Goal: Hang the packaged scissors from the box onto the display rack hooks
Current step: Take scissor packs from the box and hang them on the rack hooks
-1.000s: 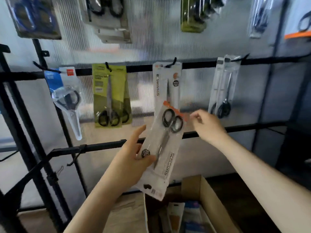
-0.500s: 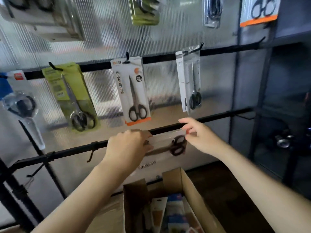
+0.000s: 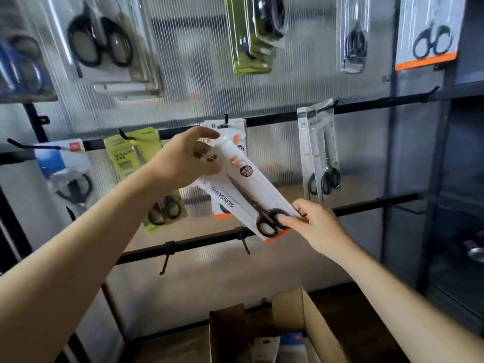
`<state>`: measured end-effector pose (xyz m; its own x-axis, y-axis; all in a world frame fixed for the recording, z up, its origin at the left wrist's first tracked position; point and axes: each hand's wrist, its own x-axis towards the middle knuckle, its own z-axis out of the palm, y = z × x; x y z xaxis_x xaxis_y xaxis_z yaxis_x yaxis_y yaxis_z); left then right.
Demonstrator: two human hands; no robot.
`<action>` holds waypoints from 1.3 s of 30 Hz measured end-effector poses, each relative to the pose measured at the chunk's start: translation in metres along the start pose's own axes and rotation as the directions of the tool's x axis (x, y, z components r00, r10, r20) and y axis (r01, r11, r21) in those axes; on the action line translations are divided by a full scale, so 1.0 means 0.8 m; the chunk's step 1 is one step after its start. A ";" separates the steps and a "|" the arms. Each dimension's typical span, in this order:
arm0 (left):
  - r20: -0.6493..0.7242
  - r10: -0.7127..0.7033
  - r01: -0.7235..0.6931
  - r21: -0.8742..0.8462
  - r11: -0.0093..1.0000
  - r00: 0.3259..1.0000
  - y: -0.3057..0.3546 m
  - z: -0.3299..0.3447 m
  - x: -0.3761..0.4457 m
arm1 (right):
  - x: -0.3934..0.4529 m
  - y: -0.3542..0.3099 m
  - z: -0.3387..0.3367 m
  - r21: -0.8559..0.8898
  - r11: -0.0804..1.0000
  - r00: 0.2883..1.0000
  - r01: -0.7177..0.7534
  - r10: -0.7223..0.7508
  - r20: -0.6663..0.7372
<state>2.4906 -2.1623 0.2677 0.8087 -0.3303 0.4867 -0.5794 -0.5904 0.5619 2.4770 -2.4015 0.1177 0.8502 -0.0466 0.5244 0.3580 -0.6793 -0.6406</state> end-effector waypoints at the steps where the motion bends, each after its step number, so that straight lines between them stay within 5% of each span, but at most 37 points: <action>1: 0.032 0.014 -0.015 0.032 0.999 0.999 0.000 -0.008 0.005 | 0.000 -0.001 -0.001 0.006 1.000 1.000 -0.001 0.001 -0.006; 6: 0.040 0.044 -0.049 0.151 0.987 0.998 0.001 -0.021 0.040 | 0.003 -0.005 0.000 -0.001 1.000 0.997 0.004 -0.004 -0.076; 9: -0.063 0.191 -0.171 0.240 0.956 0.980 0.023 -0.018 0.054 | 0.008 -0.009 0.001 0.054 0.998 0.995 -0.012 0.018 -0.101; 14: -0.168 0.373 -0.263 0.458 0.849 0.913 0.050 -0.018 0.069 | 0.003 -0.004 0.004 -0.096 0.994 0.998 -0.053 0.051 -0.024; 28: -0.320 0.110 -0.133 -0.051 0.990 0.941 0.025 -0.007 0.092 | -0.028 0.025 0.029 -0.256 0.966 0.953 -0.016 0.092 0.288; 39: -0.335 0.067 -0.080 -0.024 0.997 0.940 -0.004 0.011 0.108 | -0.045 0.045 0.042 -0.334 0.942 0.928 0.015 0.111 0.357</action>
<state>2.5631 -2.1958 0.3019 0.6870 -0.1029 0.7194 -0.6441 -0.5445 0.5372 2.4726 -2.3996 0.0567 0.9661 0.1425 0.2152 0.2216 -0.8855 -0.4084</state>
